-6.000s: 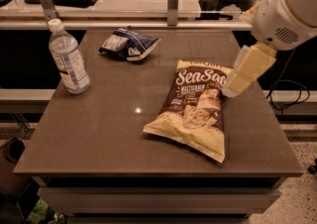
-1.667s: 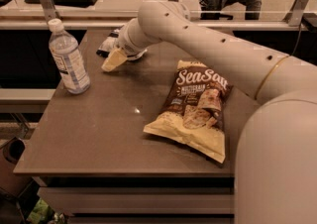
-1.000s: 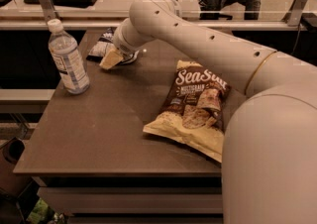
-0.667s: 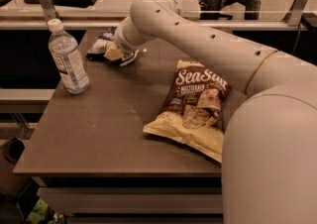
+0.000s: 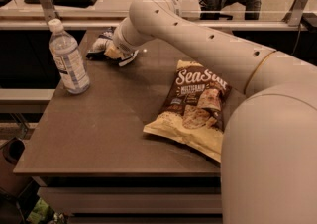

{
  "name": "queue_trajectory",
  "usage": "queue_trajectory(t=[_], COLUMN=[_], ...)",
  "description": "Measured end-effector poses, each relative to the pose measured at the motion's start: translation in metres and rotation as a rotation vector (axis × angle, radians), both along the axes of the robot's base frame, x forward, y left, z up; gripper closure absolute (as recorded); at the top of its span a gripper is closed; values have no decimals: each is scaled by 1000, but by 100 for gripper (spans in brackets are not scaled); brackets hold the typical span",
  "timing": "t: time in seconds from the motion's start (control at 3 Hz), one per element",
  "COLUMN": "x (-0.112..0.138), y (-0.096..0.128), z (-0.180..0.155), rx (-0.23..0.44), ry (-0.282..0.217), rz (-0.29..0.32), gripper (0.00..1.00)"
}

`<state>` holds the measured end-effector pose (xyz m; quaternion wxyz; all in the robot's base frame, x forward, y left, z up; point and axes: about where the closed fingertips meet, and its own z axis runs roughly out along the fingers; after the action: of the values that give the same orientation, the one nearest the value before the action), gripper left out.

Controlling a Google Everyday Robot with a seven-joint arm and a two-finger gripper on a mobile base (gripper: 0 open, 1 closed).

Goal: Pick blue chip bag

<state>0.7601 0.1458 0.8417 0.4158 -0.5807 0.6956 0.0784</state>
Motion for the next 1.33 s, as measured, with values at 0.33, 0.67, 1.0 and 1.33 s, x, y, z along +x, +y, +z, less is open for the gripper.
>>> queue_trajectory(t=[0.33, 0.67, 1.0, 1.33], x=[-1, -1, 1, 5], y=[-10, -23, -33, -44], z=[30, 66, 97, 132], rx=[15, 20, 18, 15], ry=[-54, -110, -152, -200], rz=[-21, -47, -67, -95], gripper=[100, 100, 100, 100])
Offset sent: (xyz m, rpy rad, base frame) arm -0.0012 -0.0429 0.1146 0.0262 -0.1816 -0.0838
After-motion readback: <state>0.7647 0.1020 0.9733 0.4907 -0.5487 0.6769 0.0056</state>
